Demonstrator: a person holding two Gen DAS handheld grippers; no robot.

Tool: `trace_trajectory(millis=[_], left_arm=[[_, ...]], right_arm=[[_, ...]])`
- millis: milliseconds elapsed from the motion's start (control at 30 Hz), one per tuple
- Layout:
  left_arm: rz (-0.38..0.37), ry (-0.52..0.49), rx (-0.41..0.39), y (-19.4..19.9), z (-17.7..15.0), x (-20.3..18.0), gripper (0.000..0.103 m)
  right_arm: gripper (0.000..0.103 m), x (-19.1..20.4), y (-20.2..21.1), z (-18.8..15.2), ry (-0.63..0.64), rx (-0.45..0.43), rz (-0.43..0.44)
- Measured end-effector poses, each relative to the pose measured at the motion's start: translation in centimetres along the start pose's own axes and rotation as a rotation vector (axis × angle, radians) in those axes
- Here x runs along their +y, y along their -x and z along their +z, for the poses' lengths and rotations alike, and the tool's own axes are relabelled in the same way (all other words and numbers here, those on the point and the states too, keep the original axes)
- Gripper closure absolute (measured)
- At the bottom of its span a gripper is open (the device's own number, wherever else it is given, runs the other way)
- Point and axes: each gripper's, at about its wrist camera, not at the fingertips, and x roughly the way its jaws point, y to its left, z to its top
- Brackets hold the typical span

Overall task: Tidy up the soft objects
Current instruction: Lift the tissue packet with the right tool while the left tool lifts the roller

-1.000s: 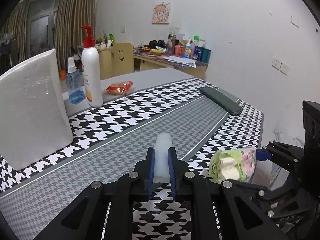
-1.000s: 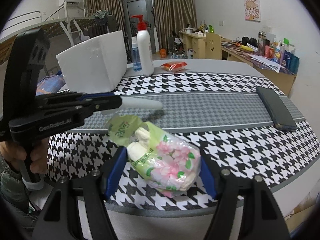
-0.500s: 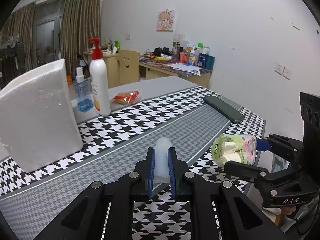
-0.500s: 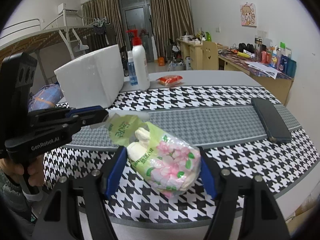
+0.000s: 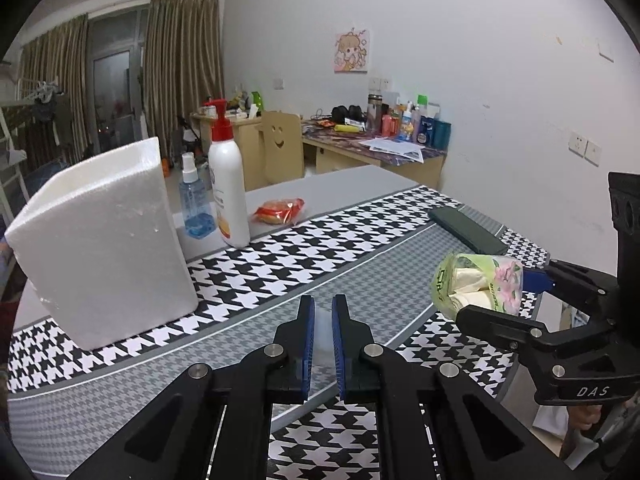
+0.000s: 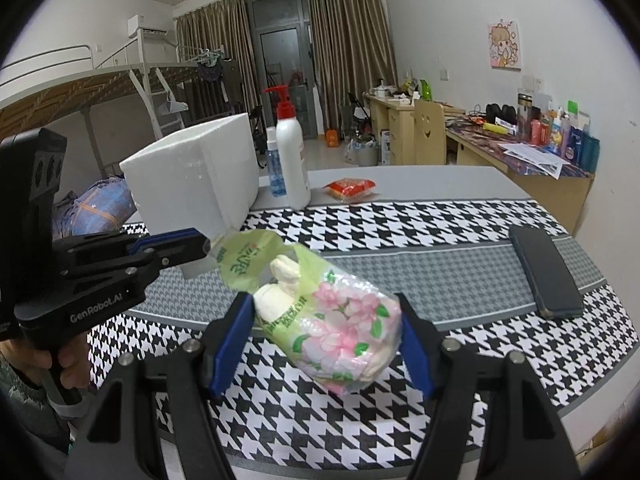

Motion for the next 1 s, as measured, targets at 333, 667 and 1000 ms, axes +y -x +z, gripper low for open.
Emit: trace_trajectory(millis=[333,667,1000], left_arm=[[0.025,0.022,0.034,-0.4,-0.6,1.0,0.094],[0.049,0.032,0.169,-3.1,-2.7,0.5,0.09],[0.066,0.024,0.226,-5.1,-3.6,-0.2,0.052]], right_arm=[[0.03,-0.1,-0.3,-0.1,-0.003,0.003,0.008],[0.03,-0.5,-0.8,-0.3,-0.014,0.012,0.022],[0.03,-1.1,-0.9,-0.7,-0.03,0.019,0.024]])
